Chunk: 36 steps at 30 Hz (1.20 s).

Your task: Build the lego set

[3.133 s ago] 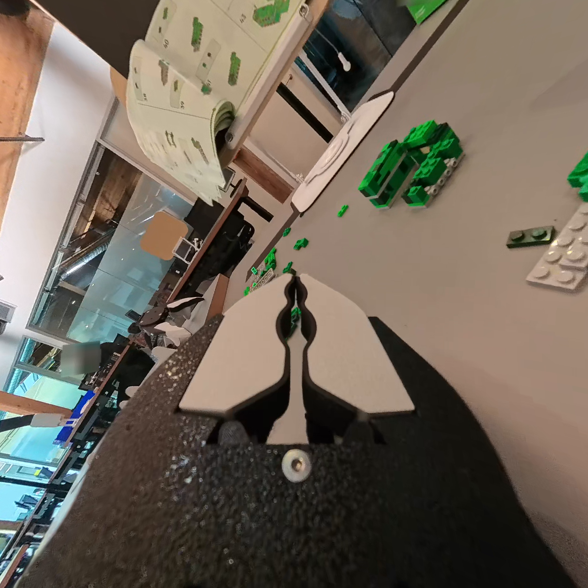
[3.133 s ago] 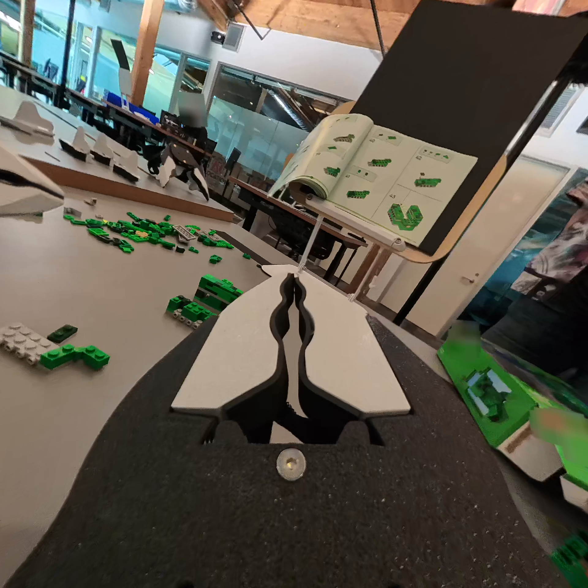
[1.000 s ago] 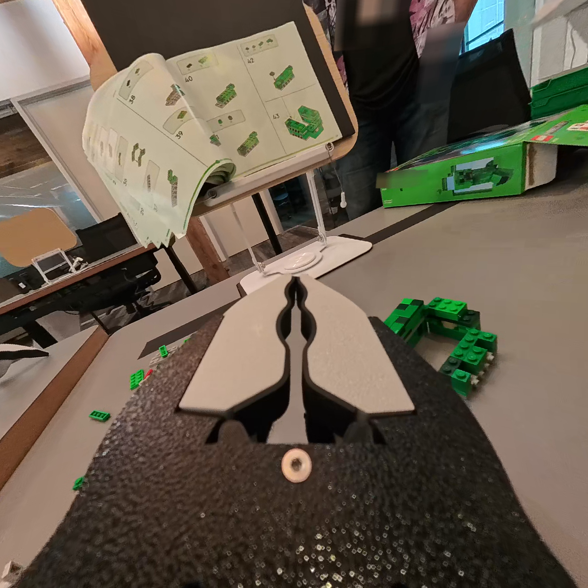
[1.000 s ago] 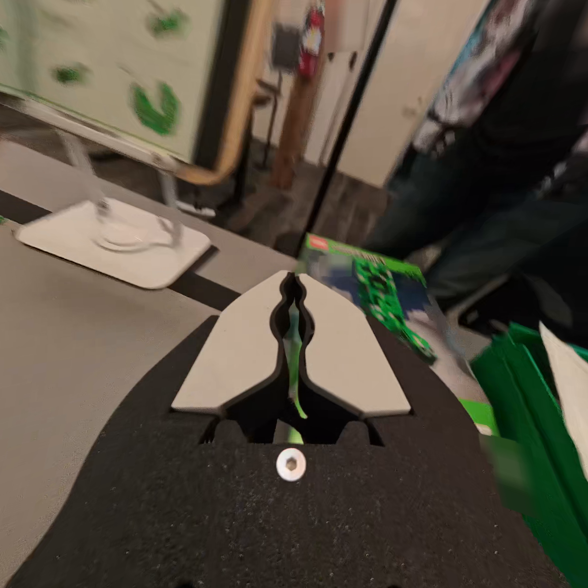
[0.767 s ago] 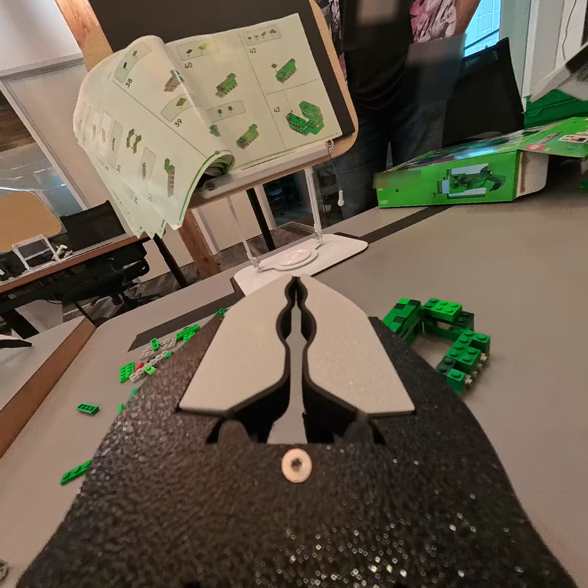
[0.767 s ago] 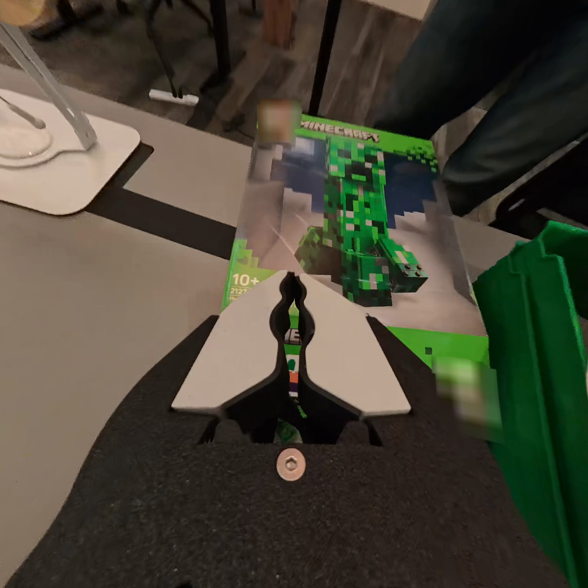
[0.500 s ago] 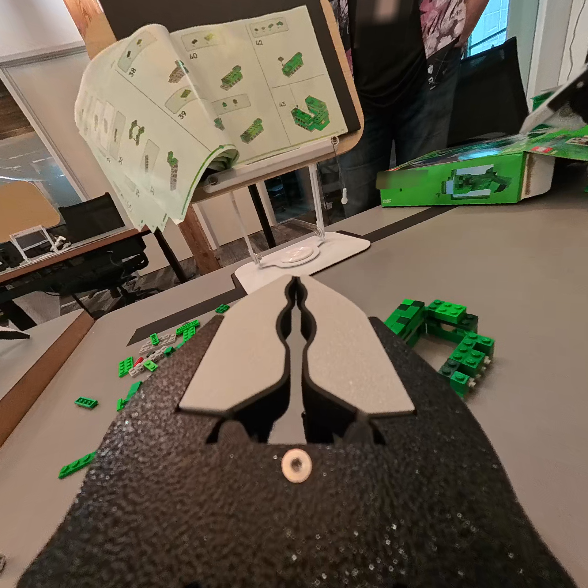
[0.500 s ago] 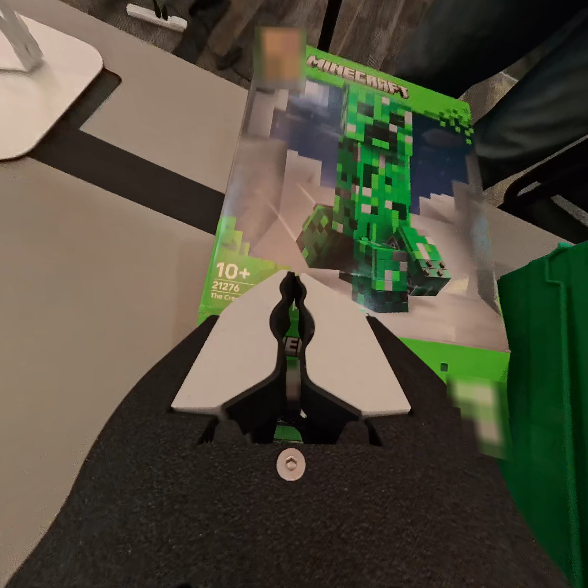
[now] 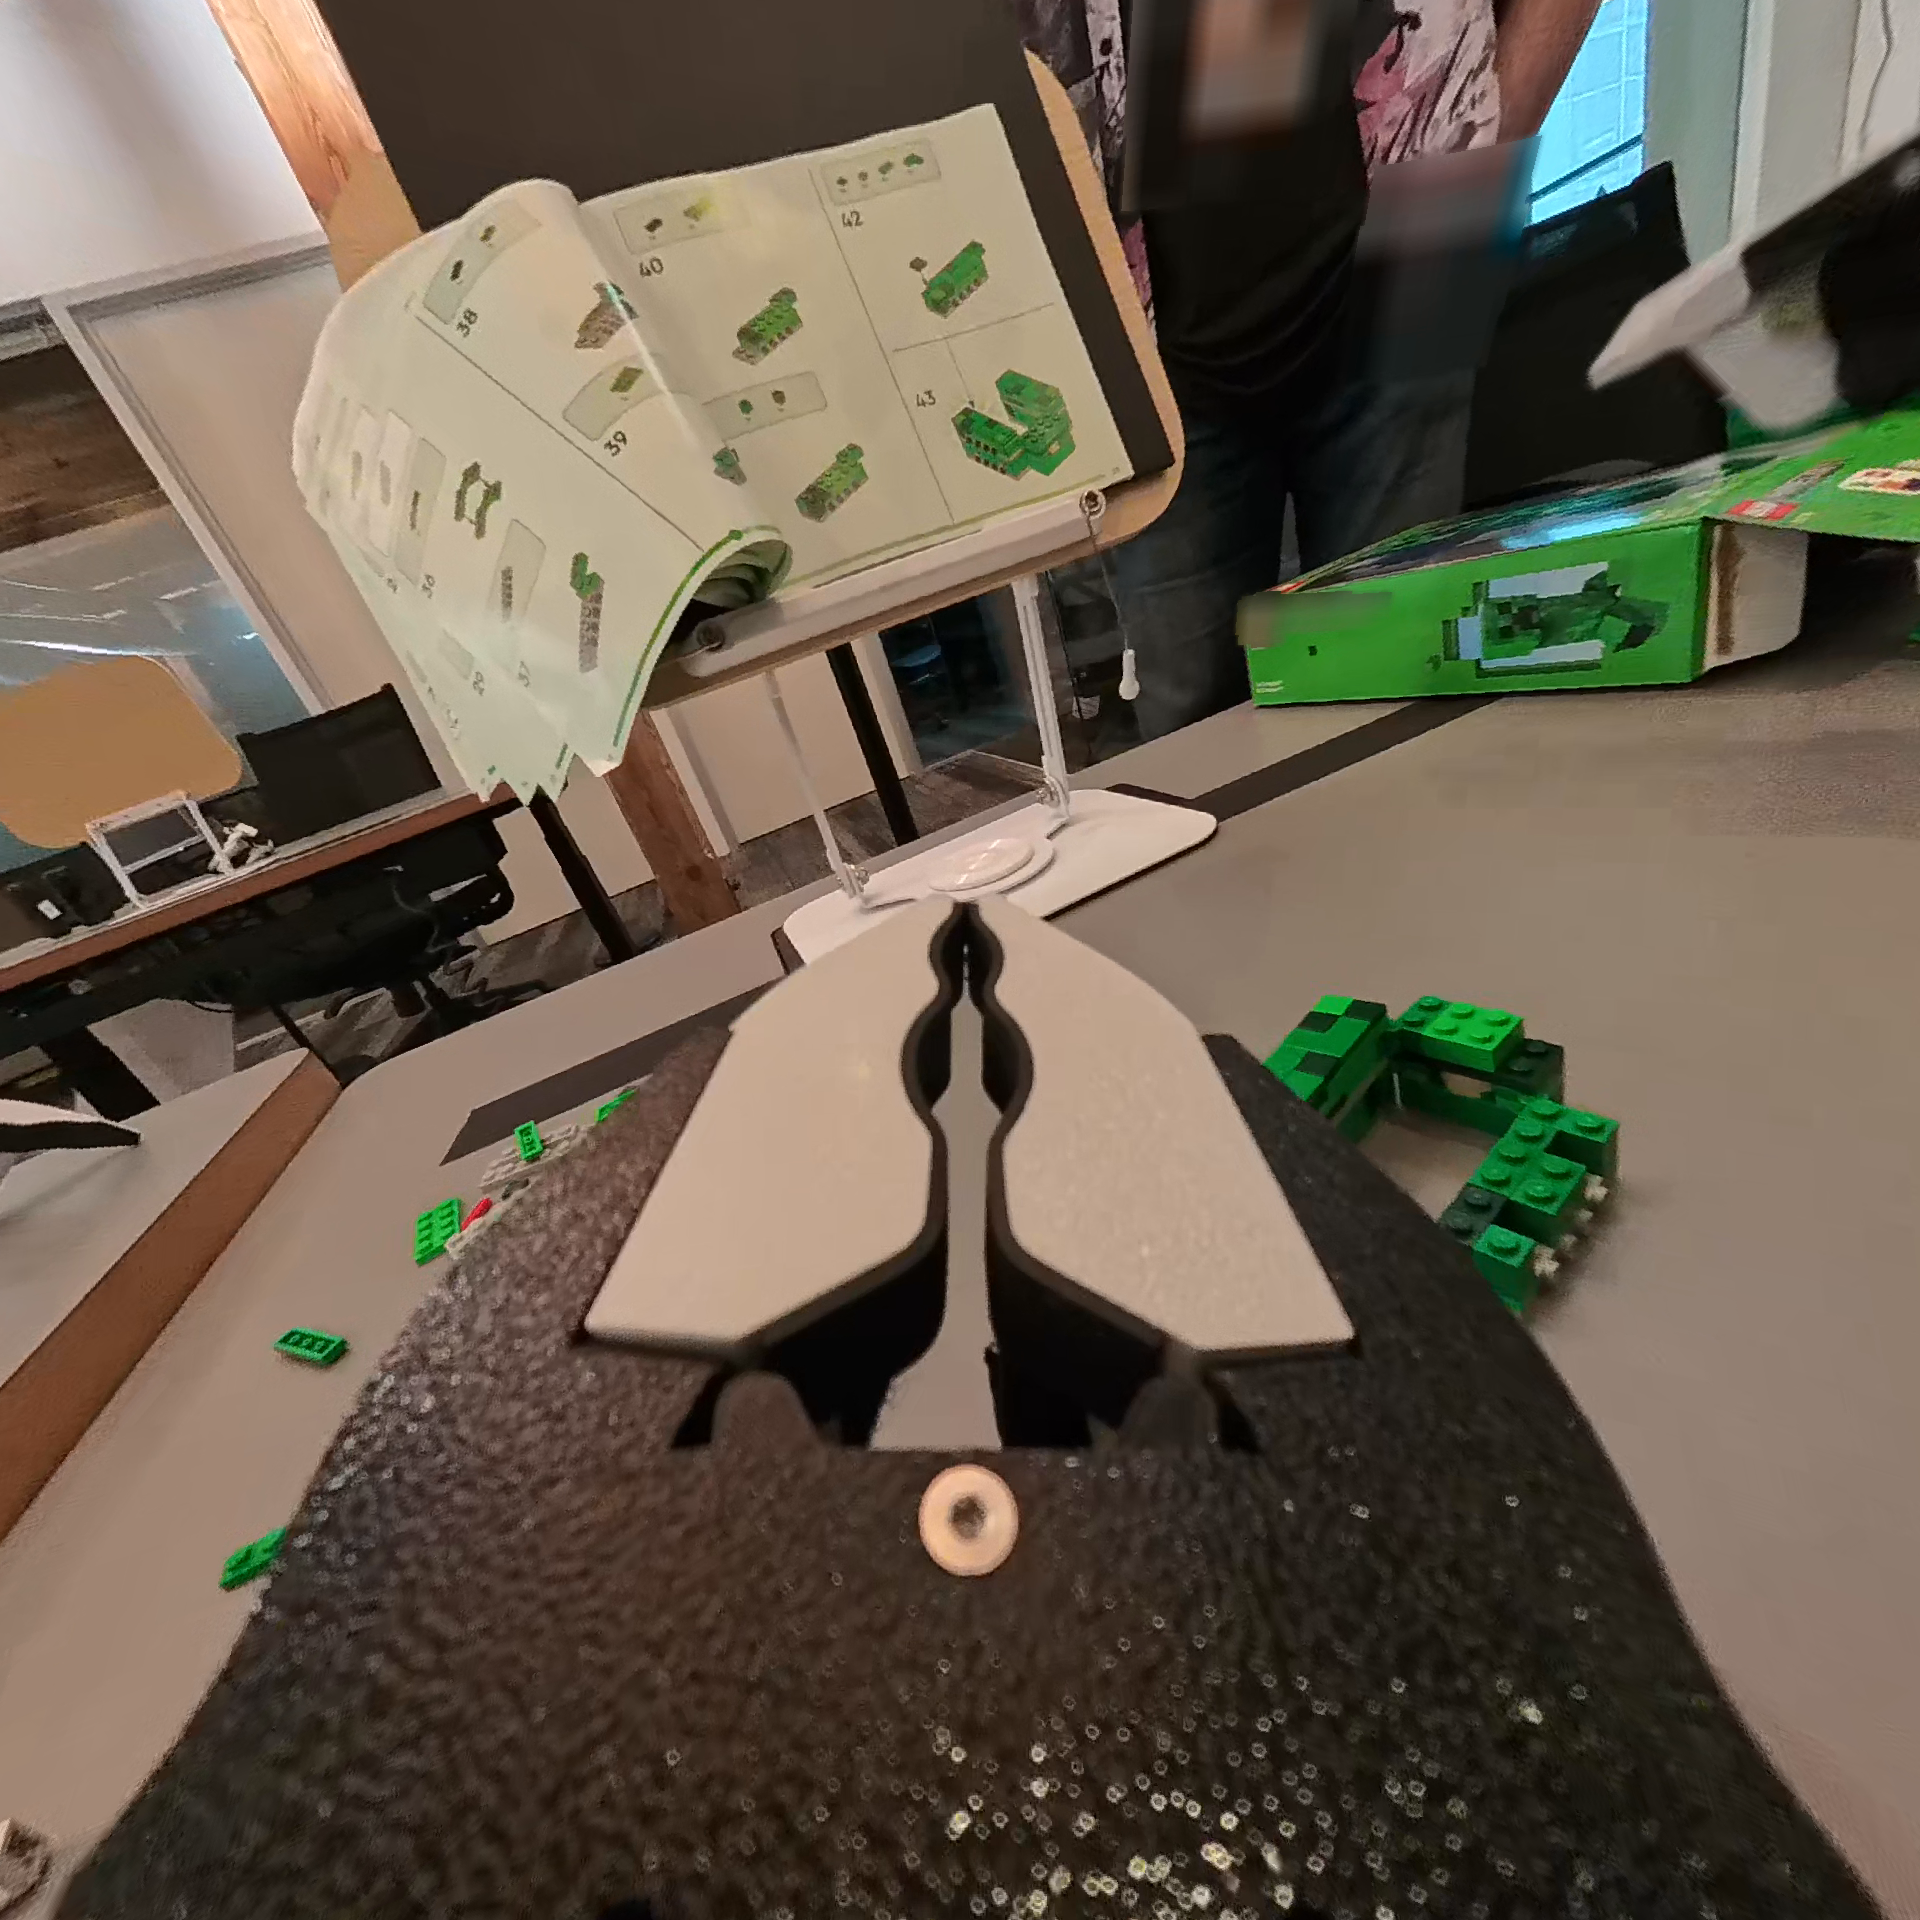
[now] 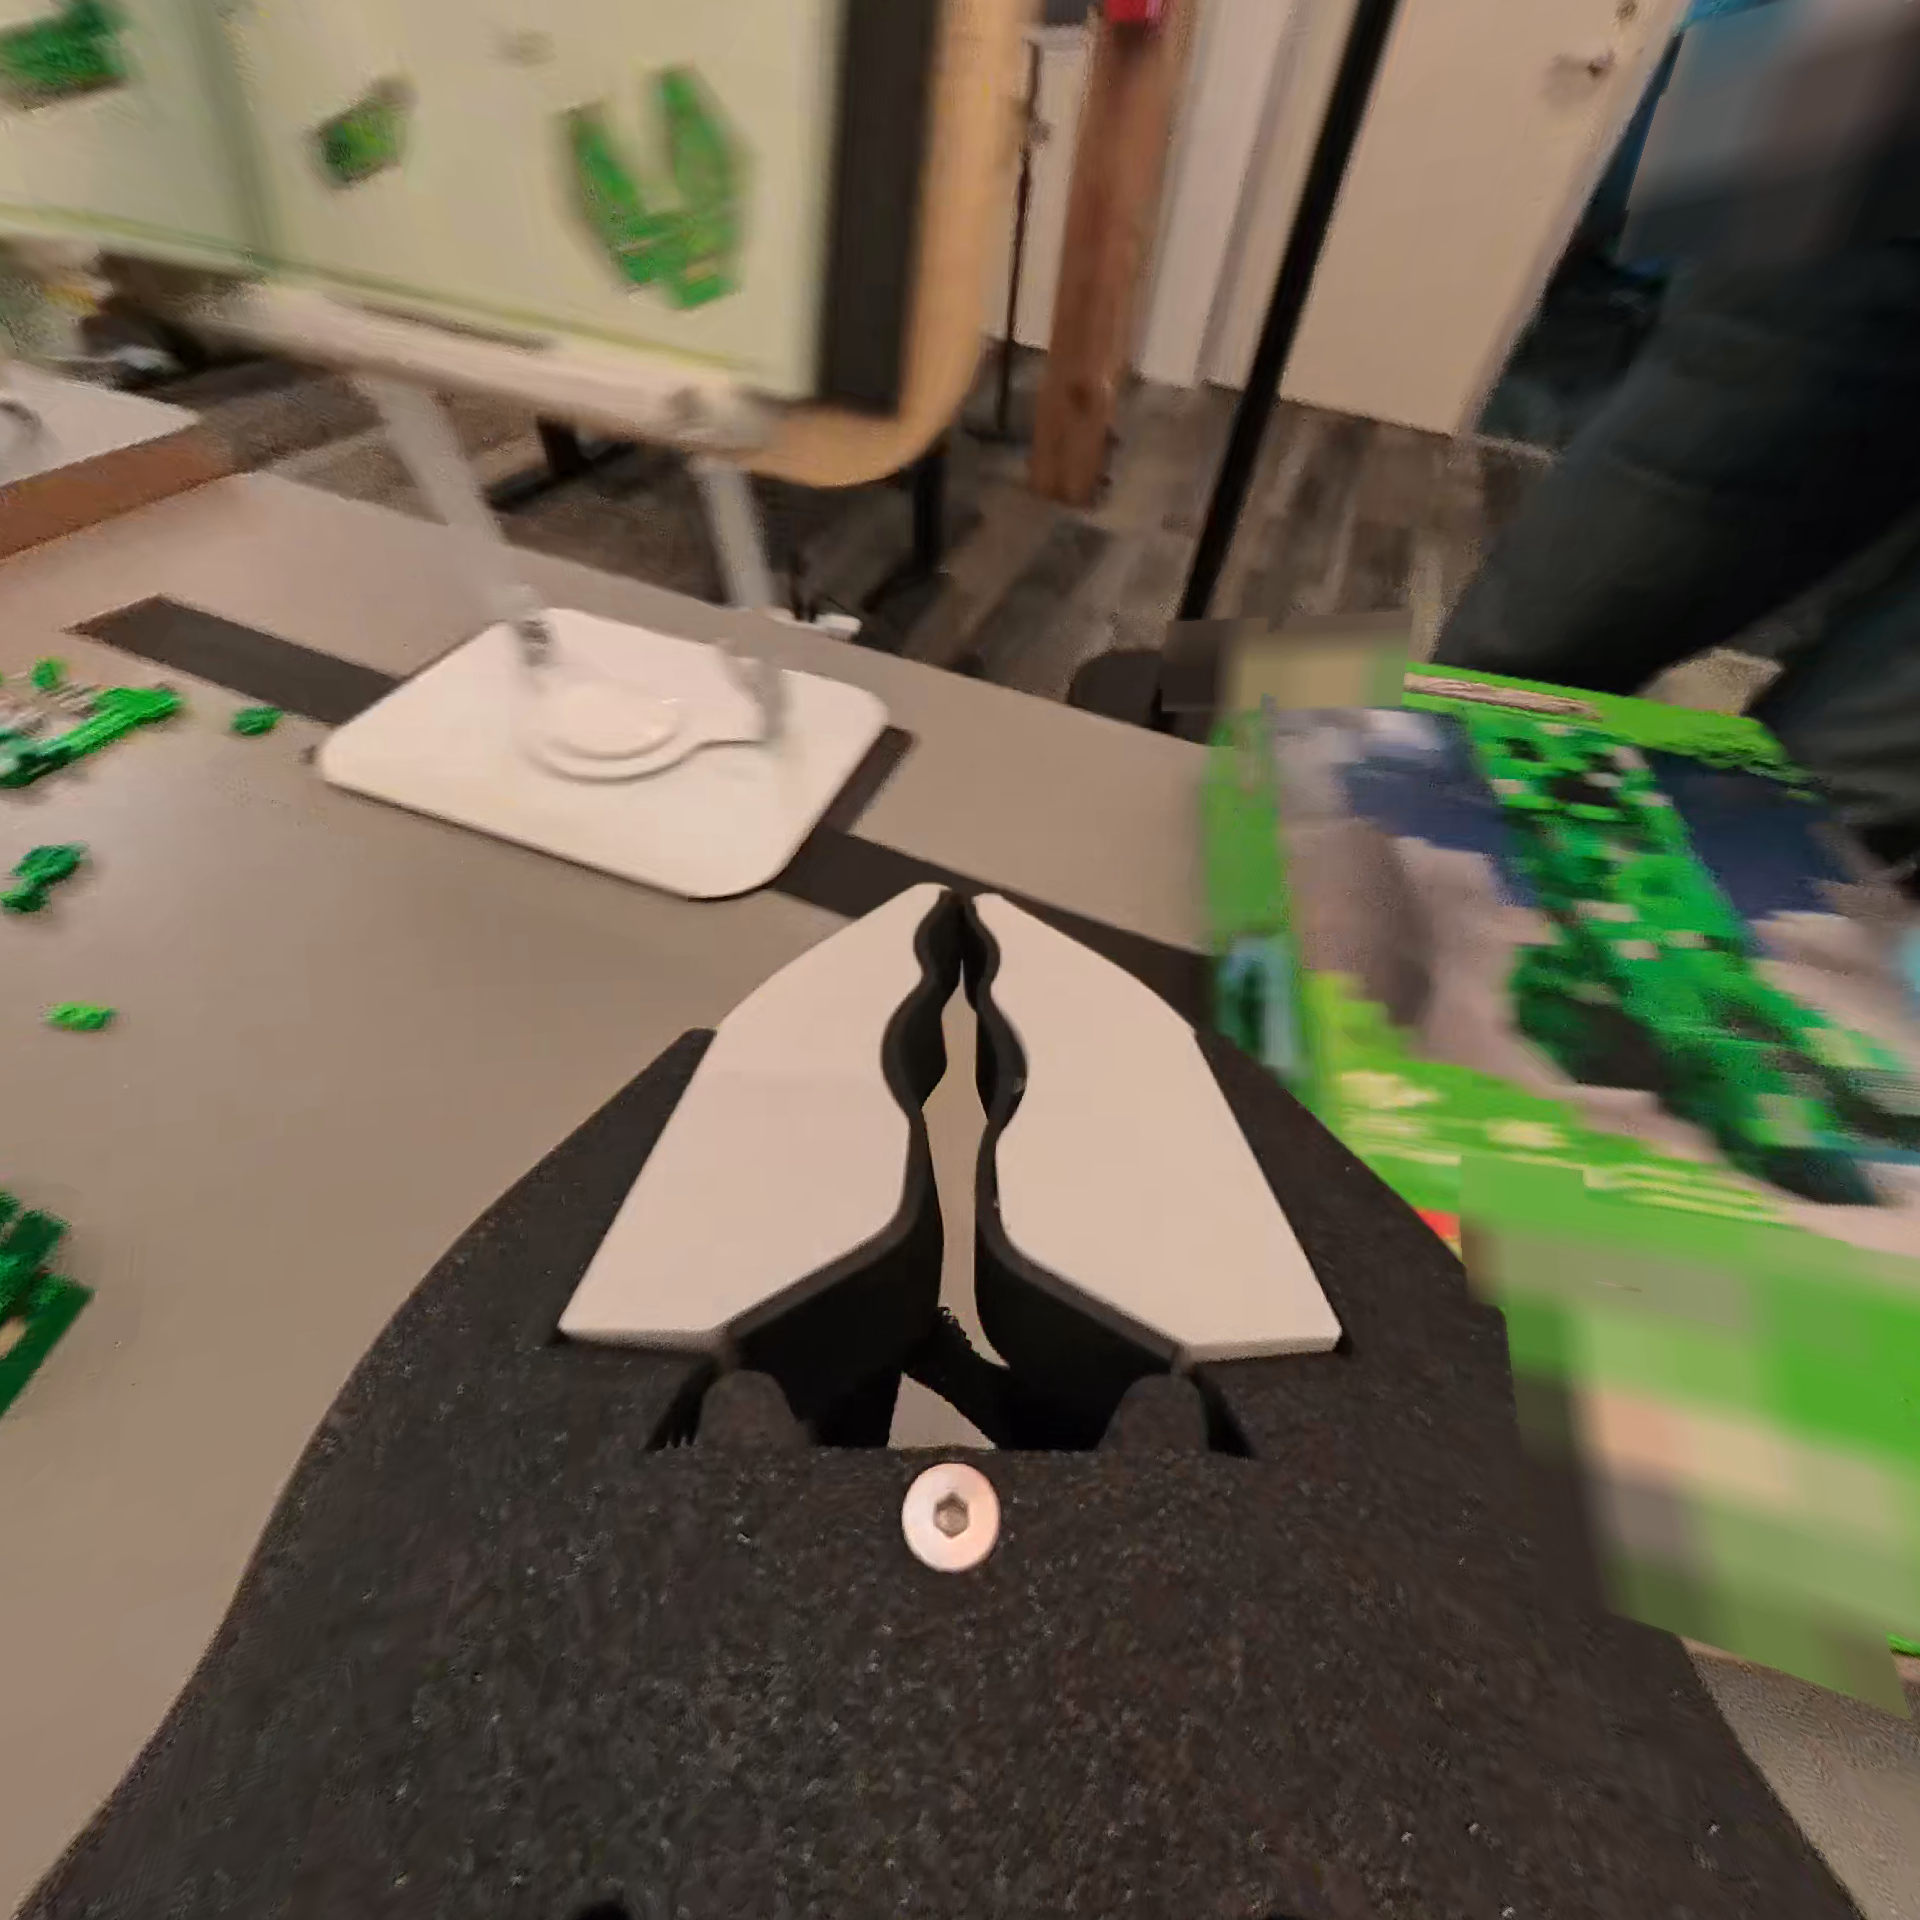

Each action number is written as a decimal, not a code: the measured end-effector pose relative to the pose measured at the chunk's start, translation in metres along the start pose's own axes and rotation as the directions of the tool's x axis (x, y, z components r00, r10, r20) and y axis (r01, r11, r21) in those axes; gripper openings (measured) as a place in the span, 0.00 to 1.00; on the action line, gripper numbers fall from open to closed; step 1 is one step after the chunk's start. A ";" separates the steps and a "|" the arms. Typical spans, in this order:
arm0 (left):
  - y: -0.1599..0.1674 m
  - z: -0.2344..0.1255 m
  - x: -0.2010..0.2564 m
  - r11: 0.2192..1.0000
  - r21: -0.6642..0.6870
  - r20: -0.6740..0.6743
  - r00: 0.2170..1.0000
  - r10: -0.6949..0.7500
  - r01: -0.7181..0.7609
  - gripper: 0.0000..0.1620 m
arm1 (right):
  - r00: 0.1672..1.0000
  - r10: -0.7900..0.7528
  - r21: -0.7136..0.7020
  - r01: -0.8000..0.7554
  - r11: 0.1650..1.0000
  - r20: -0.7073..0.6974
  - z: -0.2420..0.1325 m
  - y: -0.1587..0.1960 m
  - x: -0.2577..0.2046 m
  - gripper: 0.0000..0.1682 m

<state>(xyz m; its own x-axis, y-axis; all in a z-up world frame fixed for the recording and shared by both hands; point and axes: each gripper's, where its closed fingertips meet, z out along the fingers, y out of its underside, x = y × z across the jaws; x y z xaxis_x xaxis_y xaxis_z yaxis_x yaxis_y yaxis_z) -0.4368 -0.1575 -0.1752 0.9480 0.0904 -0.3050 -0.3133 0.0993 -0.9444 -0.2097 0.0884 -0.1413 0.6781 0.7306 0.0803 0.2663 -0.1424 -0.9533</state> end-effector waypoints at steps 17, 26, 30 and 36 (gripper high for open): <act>-0.003 -0.002 -0.002 1.000 0.019 0.024 1.000 -0.001 0.000 0.00 | 0.959 -0.247 0.202 0.272 0.941 -0.138 0.001 0.053 -0.082 0.01; -0.001 0.000 -0.002 0.999 -0.010 0.048 0.998 0.031 -0.031 0.08 | 0.961 -0.257 0.233 0.275 0.933 -0.105 0.002 0.050 -0.085 0.14; -0.012 0.000 -0.004 0.998 -0.042 0.072 0.996 0.056 -0.053 0.26 | 0.967 -0.244 0.293 0.256 0.921 -0.079 -0.010 0.031 -0.086 0.26; -0.095 0.008 0.017 0.999 0.027 0.028 0.999 0.018 -0.019 0.37 | 0.941 -0.327 0.388 0.272 0.880 0.083 -0.071 -0.043 -0.102 0.31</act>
<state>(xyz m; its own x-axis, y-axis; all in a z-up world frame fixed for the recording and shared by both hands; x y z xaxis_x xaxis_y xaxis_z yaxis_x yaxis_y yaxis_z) -0.3912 -0.1578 -0.0893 0.9403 0.1199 -0.3185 -0.3325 0.1241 -0.9349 -0.2412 -0.0274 -0.0875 0.4946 0.7894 0.3635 0.1529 0.3327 -0.9306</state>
